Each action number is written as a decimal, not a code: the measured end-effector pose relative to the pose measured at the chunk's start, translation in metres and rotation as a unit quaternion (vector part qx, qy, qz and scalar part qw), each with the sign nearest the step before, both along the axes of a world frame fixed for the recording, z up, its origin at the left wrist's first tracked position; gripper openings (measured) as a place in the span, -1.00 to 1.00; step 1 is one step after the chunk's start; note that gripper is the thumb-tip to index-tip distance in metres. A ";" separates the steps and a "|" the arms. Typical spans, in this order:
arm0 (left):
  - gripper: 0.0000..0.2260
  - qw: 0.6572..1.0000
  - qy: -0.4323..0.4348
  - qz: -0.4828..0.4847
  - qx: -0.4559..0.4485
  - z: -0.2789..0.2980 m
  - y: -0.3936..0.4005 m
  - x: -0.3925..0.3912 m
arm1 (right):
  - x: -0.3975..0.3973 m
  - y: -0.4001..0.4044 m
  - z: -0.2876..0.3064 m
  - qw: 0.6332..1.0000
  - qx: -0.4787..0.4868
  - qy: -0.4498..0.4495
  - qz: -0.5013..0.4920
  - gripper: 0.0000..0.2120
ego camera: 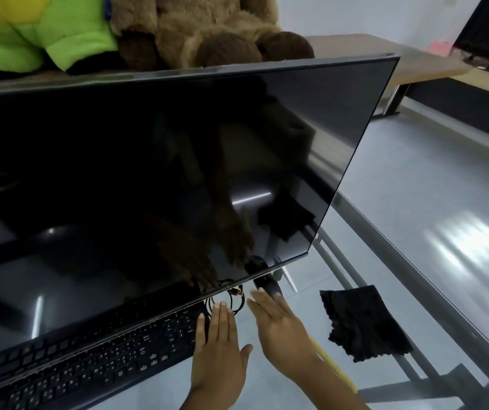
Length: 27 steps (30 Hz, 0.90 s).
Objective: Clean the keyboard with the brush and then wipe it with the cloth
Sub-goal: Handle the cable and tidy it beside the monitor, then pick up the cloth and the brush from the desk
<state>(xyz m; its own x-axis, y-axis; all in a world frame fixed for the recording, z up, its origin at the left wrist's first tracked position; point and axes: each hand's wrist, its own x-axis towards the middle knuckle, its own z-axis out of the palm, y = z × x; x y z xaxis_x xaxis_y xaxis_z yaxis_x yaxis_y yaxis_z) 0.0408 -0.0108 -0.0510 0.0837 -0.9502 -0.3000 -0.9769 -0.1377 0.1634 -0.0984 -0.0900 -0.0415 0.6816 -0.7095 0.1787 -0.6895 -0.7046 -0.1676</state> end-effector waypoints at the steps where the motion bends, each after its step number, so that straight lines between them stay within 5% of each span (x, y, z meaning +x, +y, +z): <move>1: -0.31 1.000 0.003 -0.004 -0.005 0.005 0.000 -0.005 | -0.011 0.000 0.002 1.000 -0.001 -0.013 -0.029 -0.41; 5: -0.33 0.996 -0.044 -0.042 -0.061 0.025 -0.009 -0.027 | -0.065 0.000 0.007 0.986 0.025 -0.027 -0.165 -0.51; 8: -0.35 0.996 0.021 -0.081 0.021 0.024 -0.016 -0.047 | -0.103 -0.010 0.007 0.968 0.061 0.015 -0.241 -0.47; 14: -0.41 0.992 0.040 -0.124 -0.007 0.034 -0.048 -0.103 | -0.154 -0.034 0.006 0.936 0.080 0.043 -0.341 -0.54; 21: -0.40 0.985 -0.008 -0.172 0.018 0.011 -0.058 -0.123 | -0.179 -0.044 0.003 0.924 0.139 0.099 -0.341 -0.54; 27: -0.47 0.990 0.010 -0.129 -0.057 0.005 -0.056 -0.124 | -0.184 -0.048 -0.004 0.914 0.143 0.032 -0.379 -0.60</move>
